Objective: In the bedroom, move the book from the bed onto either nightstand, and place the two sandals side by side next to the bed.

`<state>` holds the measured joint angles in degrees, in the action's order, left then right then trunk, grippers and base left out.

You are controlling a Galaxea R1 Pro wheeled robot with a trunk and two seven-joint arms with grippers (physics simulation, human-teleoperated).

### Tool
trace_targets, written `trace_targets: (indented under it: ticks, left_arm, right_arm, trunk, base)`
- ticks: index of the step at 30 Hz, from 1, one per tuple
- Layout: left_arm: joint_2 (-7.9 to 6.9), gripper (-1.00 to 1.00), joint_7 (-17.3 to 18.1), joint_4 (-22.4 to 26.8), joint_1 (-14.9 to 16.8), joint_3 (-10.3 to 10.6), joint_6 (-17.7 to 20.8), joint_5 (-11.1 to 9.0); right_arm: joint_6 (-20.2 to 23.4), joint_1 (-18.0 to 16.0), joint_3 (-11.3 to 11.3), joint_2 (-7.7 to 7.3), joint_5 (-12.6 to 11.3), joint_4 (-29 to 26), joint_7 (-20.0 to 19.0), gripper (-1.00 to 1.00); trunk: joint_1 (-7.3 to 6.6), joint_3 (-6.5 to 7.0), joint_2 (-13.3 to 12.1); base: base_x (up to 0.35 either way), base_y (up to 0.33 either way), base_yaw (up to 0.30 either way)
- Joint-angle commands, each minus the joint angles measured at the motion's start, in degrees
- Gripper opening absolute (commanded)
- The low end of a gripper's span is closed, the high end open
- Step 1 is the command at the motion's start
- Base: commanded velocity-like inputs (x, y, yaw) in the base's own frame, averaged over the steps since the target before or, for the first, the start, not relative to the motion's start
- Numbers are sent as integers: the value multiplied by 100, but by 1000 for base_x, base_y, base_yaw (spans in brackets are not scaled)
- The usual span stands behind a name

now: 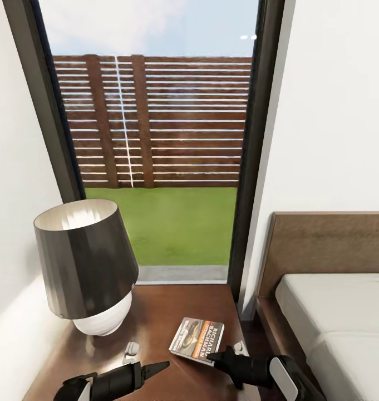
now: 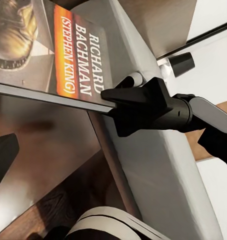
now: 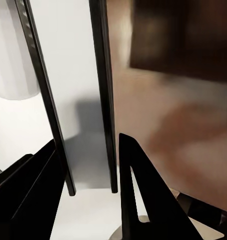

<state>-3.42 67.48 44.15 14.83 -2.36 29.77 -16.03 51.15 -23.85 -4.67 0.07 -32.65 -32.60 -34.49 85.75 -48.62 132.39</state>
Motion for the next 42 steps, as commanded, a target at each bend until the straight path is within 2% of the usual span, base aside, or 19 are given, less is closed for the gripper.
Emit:
trace_targets:
  ticks: [1,16,18,20,22,29,42]
  left_arm:
    - [-1,100,11,-1,2,-1,55,-23]
    - [0,100,11,-2,2,-1,55,-23]
    - [0,100,11,-2,2,-1,55,-23]
    - [0,100,11,-2,2,-1,55,-23]
    - [1,100,11,-2,2,-1,55,-23]
    - [1,100,11,-2,2,-1,55,-23]
    - [0,100,11,-2,2,-1,55,-23]
  right_arm:
    - [27,-2,-18,2,13,0,-14,-100]
    - [38,0,-18,2,6,-28,-75,-100]
    - [38,-2,-15,2,5,-32,-229,-100]
    - [37,1,-6,2,11,-28,-664,-100]
    - [36,-3,-2,-1,12,-23,-861,-100]
    - [34,-1,-1,-1,22,-18,-986,-100]
    - [27,1,-1,2,33,-9,-990,-100]
  trunk:
    - [-1,-6,2]
    - [-1,-6,2]
    - [-1,-6,2]
    - [-1,-6,2]
    - [-1,-6,2]
    - [-1,-6,2]
    - [284,-239,524]
  base:
    - [0,0,0]
    - [0,0,0]
    - [0,0,0]
    - [0,0,0]
    - [0,0,0]
    - [0,0,0]
    - [0,0,0]
